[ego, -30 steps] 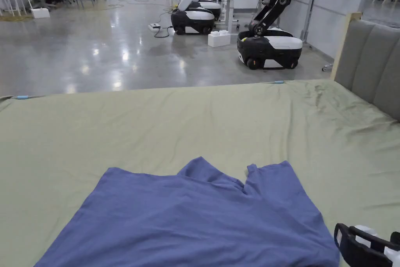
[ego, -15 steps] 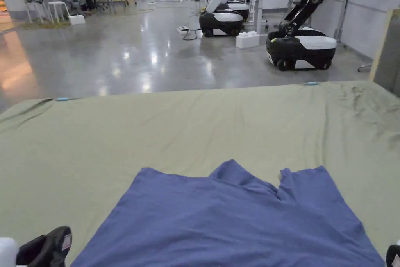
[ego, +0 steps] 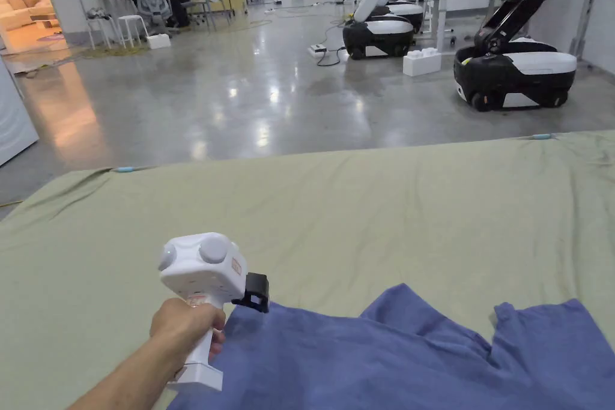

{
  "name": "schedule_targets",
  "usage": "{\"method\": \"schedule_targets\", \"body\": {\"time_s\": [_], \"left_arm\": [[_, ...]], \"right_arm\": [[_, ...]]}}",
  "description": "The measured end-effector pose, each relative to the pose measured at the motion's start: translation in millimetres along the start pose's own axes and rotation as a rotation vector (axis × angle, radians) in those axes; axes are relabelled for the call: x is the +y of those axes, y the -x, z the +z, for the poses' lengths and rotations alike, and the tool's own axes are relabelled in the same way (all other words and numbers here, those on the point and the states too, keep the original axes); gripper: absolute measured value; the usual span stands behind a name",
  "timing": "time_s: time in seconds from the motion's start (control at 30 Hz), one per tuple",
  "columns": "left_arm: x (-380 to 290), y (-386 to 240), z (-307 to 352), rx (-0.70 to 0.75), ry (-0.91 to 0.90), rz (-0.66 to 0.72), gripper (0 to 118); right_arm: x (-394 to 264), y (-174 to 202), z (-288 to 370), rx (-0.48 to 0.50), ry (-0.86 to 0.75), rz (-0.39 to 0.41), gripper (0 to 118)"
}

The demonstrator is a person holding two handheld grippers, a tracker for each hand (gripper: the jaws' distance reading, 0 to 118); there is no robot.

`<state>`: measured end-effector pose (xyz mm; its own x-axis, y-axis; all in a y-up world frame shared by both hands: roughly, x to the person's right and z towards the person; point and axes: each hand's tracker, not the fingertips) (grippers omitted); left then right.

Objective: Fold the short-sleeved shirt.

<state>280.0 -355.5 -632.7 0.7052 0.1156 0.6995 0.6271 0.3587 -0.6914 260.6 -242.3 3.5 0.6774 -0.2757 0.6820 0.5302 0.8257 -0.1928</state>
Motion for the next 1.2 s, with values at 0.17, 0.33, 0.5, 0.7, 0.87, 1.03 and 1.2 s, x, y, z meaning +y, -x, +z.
{"method": "schedule_targets", "body": {"time_s": [0.17, 0.33, 0.5, 0.7, 0.87, 1.03, 1.2], "left_arm": [[-20, -12, -15, 0.067, -0.031, -0.069, 93], [-38, -38, 19, 0.051, -0.059, -0.201, 2], [-76, -54, 58, -0.086, -0.086, -0.195, 2], [-97, -52, 80, -0.08, -0.093, -0.199, 2], [-103, -45, 85, -0.093, -0.076, -0.192, 2], [-99, -48, 91, -0.104, -0.086, -0.178, 2], [-98, -45, 120, -0.157, -0.137, -0.161, 2]], "right_arm": [[1, -18, -14, -0.04, 0.039, -0.013, 2], [21, -33, -33, -0.07, 0.029, 0.013, 2], [89, -75, -131, -0.195, -0.002, 0.087, 54], [108, -184, -339, -0.341, 0.539, -0.012, 105], [99, -171, -341, -0.373, 0.565, 0.009, 97], [98, -161, -314, -0.161, 0.554, -0.155, 4], [106, -142, -287, -0.113, 0.463, -0.088, 4]]}}
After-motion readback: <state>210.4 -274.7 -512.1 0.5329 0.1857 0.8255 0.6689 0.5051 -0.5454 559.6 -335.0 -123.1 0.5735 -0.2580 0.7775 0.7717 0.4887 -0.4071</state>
